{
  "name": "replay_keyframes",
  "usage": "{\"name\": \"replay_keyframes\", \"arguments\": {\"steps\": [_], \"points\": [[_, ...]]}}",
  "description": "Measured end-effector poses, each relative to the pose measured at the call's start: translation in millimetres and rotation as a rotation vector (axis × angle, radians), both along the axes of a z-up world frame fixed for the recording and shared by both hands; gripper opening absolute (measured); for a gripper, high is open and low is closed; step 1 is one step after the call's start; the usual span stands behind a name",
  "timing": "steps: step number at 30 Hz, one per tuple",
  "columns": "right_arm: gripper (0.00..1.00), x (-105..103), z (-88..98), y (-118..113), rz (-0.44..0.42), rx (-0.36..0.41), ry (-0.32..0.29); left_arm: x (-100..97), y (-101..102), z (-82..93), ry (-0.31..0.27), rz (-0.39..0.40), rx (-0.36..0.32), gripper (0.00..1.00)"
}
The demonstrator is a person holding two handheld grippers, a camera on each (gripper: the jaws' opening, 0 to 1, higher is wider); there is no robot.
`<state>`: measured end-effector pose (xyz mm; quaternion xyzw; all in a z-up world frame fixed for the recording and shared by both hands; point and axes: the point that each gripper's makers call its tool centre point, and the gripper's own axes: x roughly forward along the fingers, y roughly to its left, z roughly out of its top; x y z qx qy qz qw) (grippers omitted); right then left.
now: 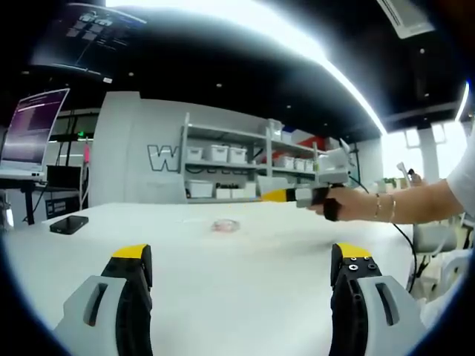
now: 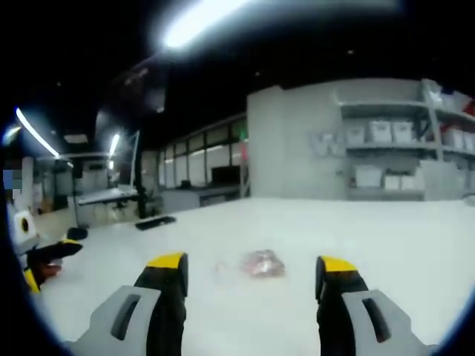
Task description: Open the resealable bag by pulling the two sides of the seal apart until the entire bag opening is separated and visibly accessible.
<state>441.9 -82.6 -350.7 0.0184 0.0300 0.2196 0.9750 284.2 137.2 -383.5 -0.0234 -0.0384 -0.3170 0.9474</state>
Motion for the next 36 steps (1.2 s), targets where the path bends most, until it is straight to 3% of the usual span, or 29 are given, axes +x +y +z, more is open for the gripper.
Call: {"name": "replay_keyframes", "arguments": {"steps": [36], "points": [[0.7, -53.5, 4.2, -15.4, 0.021, 0.064, -0.042, 5.9, -3.2, -5.8, 0.0, 0.005, 0.012, 0.99]]}}
